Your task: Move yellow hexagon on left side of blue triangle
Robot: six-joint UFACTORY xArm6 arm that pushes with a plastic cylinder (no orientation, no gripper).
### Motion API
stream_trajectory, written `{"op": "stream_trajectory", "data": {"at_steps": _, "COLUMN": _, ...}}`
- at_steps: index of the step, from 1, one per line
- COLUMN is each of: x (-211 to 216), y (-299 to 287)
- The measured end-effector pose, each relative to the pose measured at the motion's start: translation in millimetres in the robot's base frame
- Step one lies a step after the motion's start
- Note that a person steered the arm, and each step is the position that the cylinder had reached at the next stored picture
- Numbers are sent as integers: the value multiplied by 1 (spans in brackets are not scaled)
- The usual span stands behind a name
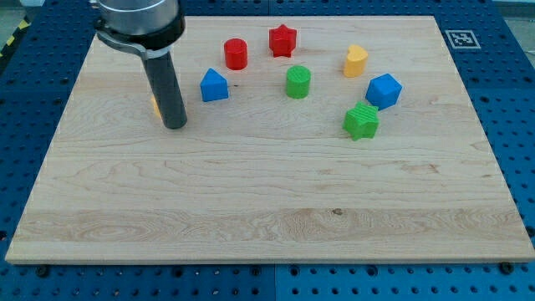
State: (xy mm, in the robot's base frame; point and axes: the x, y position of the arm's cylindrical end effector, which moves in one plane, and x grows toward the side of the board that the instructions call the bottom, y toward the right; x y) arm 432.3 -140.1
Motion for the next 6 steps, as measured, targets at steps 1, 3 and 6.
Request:
{"op": "stream_trajectory", "data": {"at_steps": 1, "x": -1, "y": 0}}
{"op": "stream_trajectory", "data": {"at_steps": 3, "x": -33, "y": -16}}
{"op": "stream_trajectory", "data": {"at_steps": 6, "x": -47, "y": -64}}
